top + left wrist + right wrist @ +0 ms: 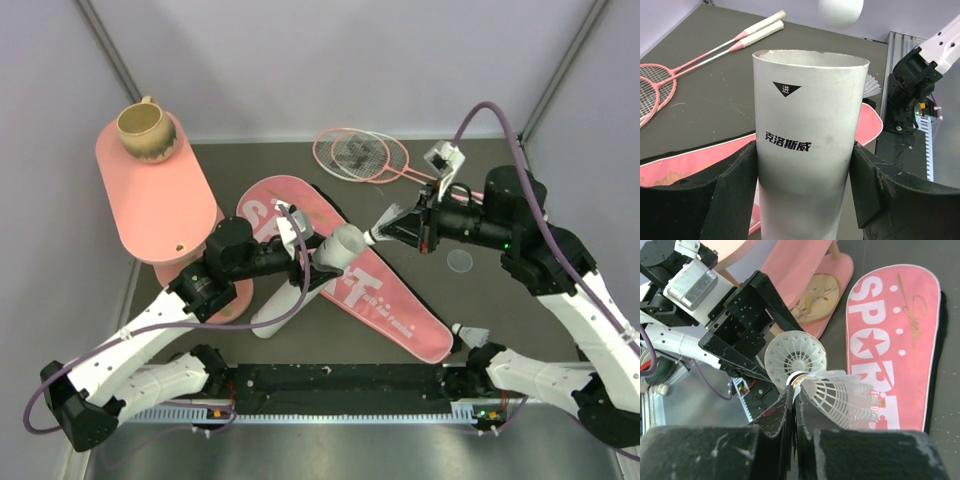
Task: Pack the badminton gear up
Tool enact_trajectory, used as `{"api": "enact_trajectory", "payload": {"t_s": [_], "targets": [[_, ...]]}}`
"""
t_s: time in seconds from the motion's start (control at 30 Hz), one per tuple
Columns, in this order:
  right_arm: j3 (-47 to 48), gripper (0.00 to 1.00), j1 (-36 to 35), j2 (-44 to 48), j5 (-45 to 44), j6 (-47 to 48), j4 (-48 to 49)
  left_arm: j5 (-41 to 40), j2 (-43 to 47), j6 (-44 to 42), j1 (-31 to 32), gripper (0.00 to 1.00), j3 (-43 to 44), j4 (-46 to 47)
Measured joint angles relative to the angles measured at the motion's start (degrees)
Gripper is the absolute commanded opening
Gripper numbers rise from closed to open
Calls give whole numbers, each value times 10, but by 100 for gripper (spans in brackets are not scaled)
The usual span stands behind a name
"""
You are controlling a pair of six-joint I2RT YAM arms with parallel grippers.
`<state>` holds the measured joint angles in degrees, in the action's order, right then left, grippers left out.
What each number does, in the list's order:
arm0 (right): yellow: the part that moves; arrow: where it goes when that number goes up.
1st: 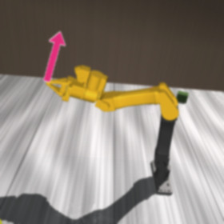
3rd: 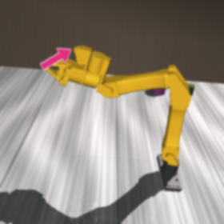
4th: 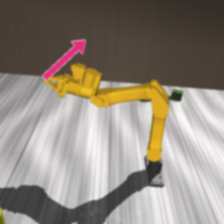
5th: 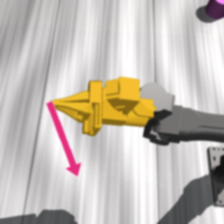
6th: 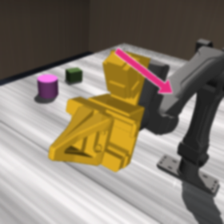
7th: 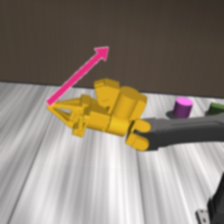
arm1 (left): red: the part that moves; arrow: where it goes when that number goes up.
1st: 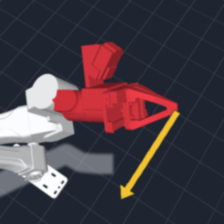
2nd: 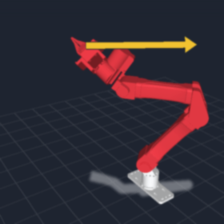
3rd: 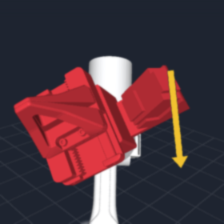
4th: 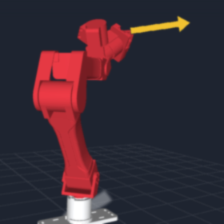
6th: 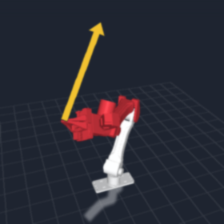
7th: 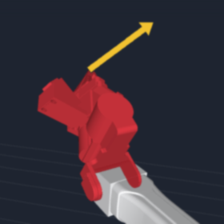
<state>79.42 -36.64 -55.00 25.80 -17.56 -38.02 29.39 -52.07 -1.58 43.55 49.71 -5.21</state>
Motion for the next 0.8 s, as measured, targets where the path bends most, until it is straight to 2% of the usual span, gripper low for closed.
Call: {"api": "enact_trajectory", "payload": {"t_s": [0.23, 0.33, 0.37, 0.43, 0.47, 0.57, 0.67, 0.8], "targets": [[13, 0, -53, -63, -9, 6, -5, 13, -6, 2, 1, 3, 0, 0], [13, 15, -66, -80, -7, 5, -4, 16, -7, 2, 1, 3, 0, -1], [13, 27, -68, -82, -5, 2, -2, 17, -7, 2, 1, 3, 0, -1], [13, 39, -70, -84, 5, -4, 4, 17, -7, 2, 1, 3, 0, -1], [12, 49, -70, -83, 9, -7, 8, 17, -7, 2, 1, 3, 0, -1], [7, 65, -71, -71, 15, -17, 25, 17, -7, 2, 2, 3, 0, -1], [-4, 69, -71, -43, 3, -24, 29, 17, -7, 1, 2, 3, 0, -1], [-21, 70, -52, -2, -34, -30, 28, 17, -7, 2, 5, 3, 0, -3]]}}
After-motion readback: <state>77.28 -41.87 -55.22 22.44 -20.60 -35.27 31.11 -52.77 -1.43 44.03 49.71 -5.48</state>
